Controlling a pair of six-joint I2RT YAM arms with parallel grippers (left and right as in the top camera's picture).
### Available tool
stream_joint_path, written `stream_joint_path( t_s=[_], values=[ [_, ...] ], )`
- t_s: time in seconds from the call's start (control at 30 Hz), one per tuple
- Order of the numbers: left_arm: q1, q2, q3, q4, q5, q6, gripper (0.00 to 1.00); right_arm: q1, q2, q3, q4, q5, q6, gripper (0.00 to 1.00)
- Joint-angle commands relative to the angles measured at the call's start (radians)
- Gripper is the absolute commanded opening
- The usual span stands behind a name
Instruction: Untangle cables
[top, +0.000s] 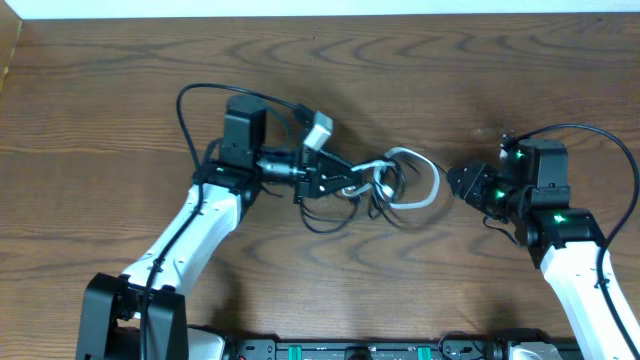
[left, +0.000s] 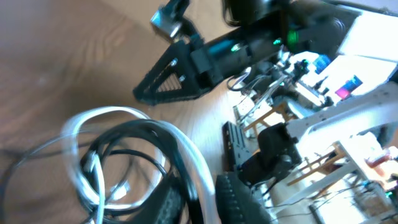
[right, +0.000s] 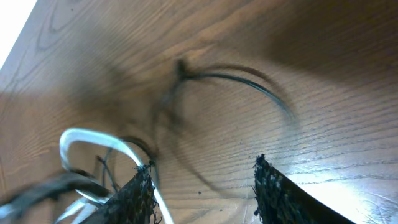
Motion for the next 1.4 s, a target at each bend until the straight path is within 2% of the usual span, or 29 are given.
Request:
stream_joint_path(
  t_s=[0.0, 0.03, 0.1, 0.17, 0.2, 0.27, 0.37, 0.43, 0.47, 0.57, 0.63, 0.77, 0.9, 1.0, 1.13, 1.23, 1.37],
  values=[
    [-0.009, -0.005, 0.009, -0.074, -0.322, 0.027, 0.3, 0.006, 0.018, 0.006, 0.002, -0.019, -0.001, 0.51],
    [-0.009, -0.005, 0.009, -0.121, -0.482, 0.013, 0.34, 0.006, 0.023, 0.005, 0.001, -0.019, -0.001, 0.51],
    [-0.009, -0.005, 0.009, -0.208, -0.779, -0.096, 0.46, 0.006, 0.034, 0.002, -0.002, -0.023, -0.001, 0.52],
    [-0.009, -0.005, 0.009, -0.276, -1.013, -0.23, 0.78, 0.006, 0.044, 0.002, -0.004, -0.023, -0.001, 0.53],
    [-0.009, -0.005, 0.009, -0.315, -1.126, -0.307, 0.81, 0.006, 0.051, 0.002, -0.003, -0.023, -0.001, 0.53],
    [-0.009, -0.005, 0.009, -0.365, -1.242, -0.411, 0.92, 0.006, 0.065, 0.002, 0.003, -0.023, -0.001, 0.54],
    [-0.009, -0.005, 0.009, -0.373, -1.197, -0.494, 0.98, 0.006, 0.082, 0.002, 0.013, -0.03, -0.001, 0.55],
    [-0.009, -0.005, 0.009, -0.348, -1.075, -0.528, 0.99, 0.006, 0.092, 0.002, 0.015, -0.039, -0.001, 0.56],
    [-0.009, -0.005, 0.009, -0.305, -0.914, -0.526, 0.99, 0.006, 0.099, 0.002, 0.016, -0.053, -0.001, 0.56],
    [-0.009, -0.005, 0.009, -0.249, -0.79, -0.505, 0.99, 0.006, 0.108, 0.002, 0.015, -0.076, -0.002, 0.56],
    [-0.009, -0.005, 0.009, -0.245, -0.801, -0.494, 0.99, 0.006, 0.113, 0.002, 0.014, -0.1, -0.007, 0.57],
    [-0.009, -0.005, 0.009, -0.245, -0.809, -0.492, 0.99, 0.04, 0.13, -0.003, 0.035, -0.148, -0.19, 0.55],
    [-0.009, -0.005, 0.009, -0.246, -0.873, -0.493, 0.99, 0.098, 0.171, -0.003, 0.054, -0.149, -0.233, 0.52],
    [-0.009, -0.005, 0.009, -0.246, -0.879, -0.493, 0.99, 0.156, 0.214, -0.003, 0.088, -0.147, -0.233, 0.48],
    [-0.009, -0.005, 0.009, -0.247, -0.878, -0.492, 0.99, 0.209, 0.277, -0.003, 0.15, -0.047, -0.17, 0.35],
    [-0.009, -0.005, 0.009, -0.247, -0.878, -0.492, 0.99, 0.213, 0.311, -0.003, 0.181, 0.017, -0.087, 0.33],
    [-0.009, -0.005, 0.009, -0.247, -0.878, -0.492, 0.99, 0.201, 0.315, -0.003, 0.204, 0.063, -0.087, 0.35]
  ],
)
